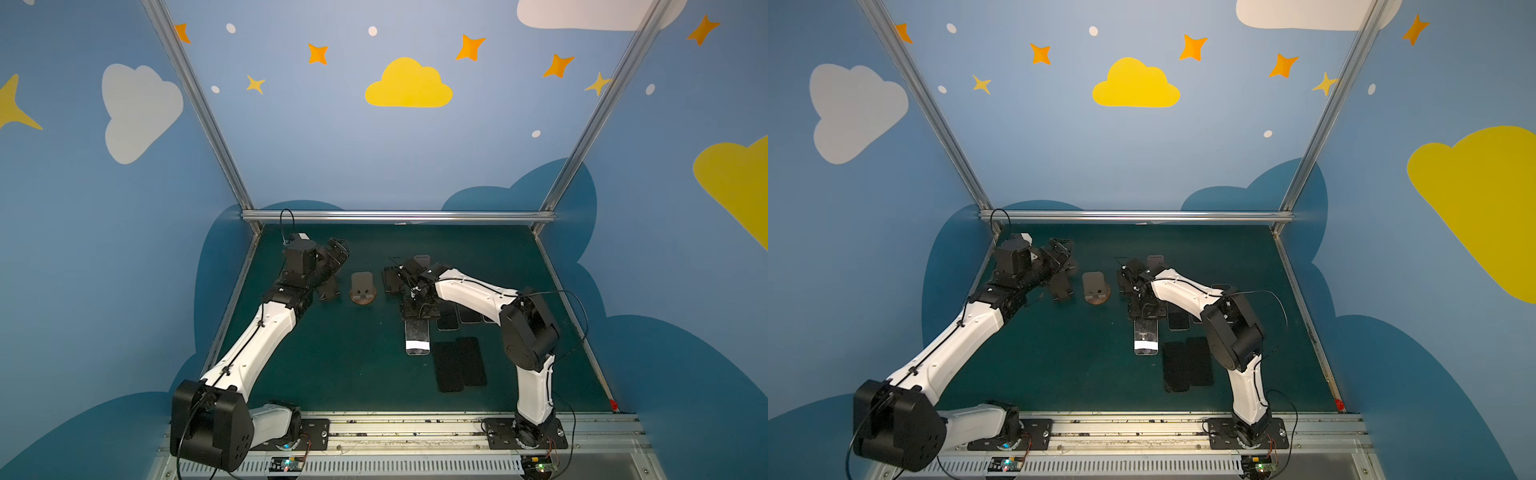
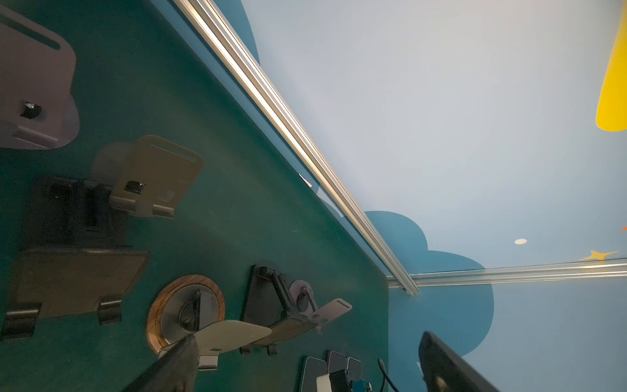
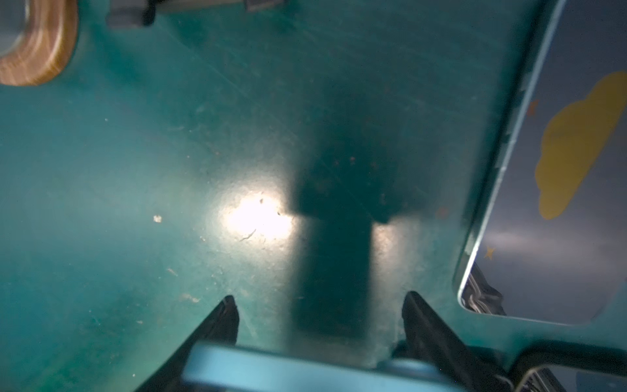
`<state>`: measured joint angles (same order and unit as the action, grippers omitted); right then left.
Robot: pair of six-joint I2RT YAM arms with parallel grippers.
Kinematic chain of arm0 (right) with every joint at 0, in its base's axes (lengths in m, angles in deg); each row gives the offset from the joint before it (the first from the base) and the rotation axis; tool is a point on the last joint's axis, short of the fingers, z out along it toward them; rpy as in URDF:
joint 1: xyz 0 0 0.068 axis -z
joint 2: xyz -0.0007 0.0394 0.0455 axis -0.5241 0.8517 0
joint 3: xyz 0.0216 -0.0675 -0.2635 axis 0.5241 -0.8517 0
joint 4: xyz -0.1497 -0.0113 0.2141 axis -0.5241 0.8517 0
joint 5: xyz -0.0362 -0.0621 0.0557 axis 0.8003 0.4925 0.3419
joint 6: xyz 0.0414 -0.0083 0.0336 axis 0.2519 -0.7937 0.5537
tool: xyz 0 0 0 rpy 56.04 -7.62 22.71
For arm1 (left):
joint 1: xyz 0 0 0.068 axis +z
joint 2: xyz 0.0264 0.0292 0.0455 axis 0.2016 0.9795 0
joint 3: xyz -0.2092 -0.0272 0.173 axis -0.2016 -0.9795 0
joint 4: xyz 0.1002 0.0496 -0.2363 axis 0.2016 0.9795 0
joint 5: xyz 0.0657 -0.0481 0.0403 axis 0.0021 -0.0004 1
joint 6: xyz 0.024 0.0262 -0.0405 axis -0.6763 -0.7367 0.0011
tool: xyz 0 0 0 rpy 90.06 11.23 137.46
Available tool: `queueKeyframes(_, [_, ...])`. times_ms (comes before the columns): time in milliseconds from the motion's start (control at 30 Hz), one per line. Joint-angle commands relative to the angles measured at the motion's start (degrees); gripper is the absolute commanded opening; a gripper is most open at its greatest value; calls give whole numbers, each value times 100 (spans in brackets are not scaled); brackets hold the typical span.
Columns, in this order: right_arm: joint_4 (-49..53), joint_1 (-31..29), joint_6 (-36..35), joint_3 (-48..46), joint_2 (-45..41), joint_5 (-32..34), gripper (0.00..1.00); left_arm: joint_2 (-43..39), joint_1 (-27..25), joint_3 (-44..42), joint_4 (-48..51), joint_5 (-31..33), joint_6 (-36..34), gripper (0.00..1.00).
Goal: Remove the phone from the phone stand
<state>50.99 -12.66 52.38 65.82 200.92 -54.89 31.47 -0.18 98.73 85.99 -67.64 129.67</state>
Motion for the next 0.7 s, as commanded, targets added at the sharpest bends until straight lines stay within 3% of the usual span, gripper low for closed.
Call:
queueKeyframes(0, [139, 53, 24, -20, 161, -205, 60, -87, -23, 189, -26, -23, -92, 100])
queueKeyframes(667, [183, 306, -140, 334, 885, 47, 63, -27, -23, 180, -17, 21, -142, 100])
